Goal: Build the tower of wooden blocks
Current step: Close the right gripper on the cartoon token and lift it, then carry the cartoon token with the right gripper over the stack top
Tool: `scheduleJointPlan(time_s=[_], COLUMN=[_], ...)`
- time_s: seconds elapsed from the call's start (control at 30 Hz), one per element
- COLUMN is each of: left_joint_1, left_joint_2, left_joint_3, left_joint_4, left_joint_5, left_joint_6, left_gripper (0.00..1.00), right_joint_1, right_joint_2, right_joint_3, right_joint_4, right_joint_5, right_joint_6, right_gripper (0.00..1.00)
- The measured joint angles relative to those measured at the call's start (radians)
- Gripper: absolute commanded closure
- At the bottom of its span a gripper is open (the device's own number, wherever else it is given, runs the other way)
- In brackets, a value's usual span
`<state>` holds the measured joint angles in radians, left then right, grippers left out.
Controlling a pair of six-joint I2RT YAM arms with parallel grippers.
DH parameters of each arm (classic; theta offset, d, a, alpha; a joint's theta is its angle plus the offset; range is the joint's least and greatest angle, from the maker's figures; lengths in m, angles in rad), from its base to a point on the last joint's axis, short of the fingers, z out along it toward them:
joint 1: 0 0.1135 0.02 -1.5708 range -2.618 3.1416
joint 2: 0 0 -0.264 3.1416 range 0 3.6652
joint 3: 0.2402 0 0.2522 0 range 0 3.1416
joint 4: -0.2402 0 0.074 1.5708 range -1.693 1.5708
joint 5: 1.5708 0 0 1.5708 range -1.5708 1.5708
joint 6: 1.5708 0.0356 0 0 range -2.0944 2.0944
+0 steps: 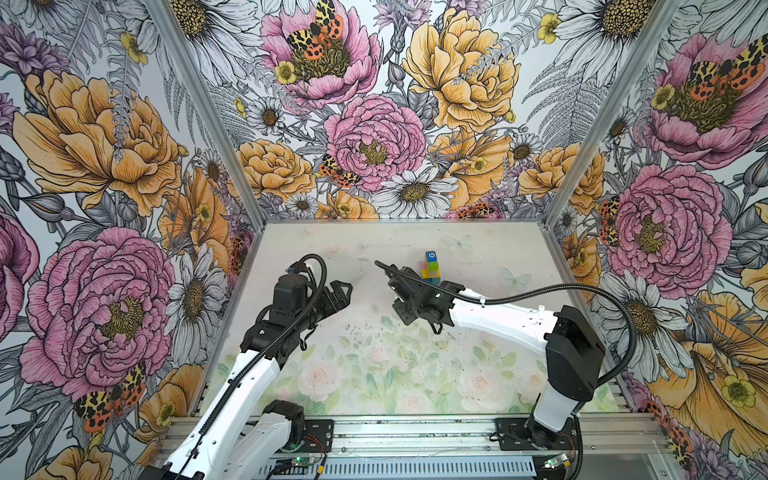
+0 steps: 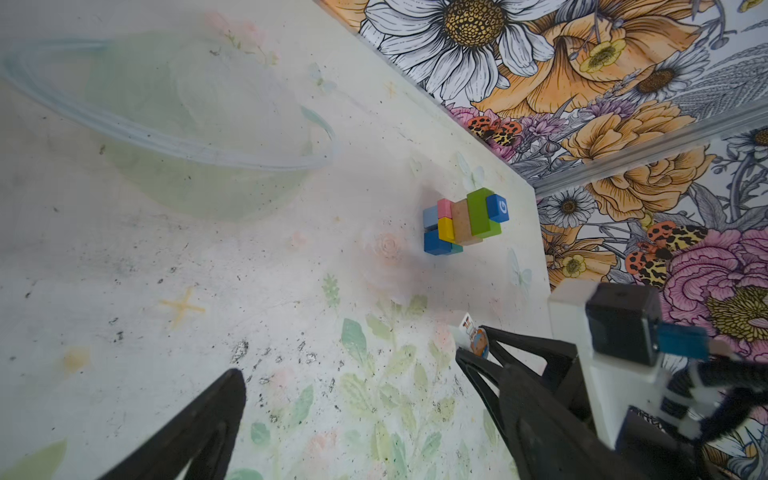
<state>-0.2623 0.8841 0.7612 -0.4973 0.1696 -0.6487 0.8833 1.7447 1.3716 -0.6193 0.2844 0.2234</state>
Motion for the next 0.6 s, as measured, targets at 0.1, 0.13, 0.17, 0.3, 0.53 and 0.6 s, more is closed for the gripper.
scheduleJointPlan(time_s=[0.1,0.13,0.17,0.3,0.53,0.6], left_joint_1=[-0.009,-0.009,-0.009,-0.014,-0.016,-0.017], left_joint_2=[0.015,0.018,0.019,0.027,0.044,0.053], left_joint_3=[0.020,0.023,0.025,0.026,0.026,0.026], left_joint_4=[-0.002,-0.003,-0.003,-0.003,-0.003,-0.002], left_joint_5=[-0.013,-0.019,-0.023,-0.034,-0.042,-0.043], left_joint_6=[0.006,0.006,0.006,0.013,0.013,0.013], left_gripper=[0.03,0.03,0.03,0.03,0.03,0.03], right_joint_1=[-0.034,-0.045,-0.057,-0.109,-0.196,-0.215], right_joint_2=[0.000,0.000,0.000,0.011,0.056,0.075], right_joint_3=[0.034,0.044,0.055,0.110,0.206,0.231], right_joint_4=[-0.012,-0.016,-0.022,-0.037,-0.045,-0.050], right_joint_5=[0.000,0.000,0.000,0.000,-0.001,-0.002], right_joint_6=[0.000,0.000,0.000,-0.002,-0.005,-0.007], right_gripper=[0.72,0.72,0.73,0.73,0.74,0.74])
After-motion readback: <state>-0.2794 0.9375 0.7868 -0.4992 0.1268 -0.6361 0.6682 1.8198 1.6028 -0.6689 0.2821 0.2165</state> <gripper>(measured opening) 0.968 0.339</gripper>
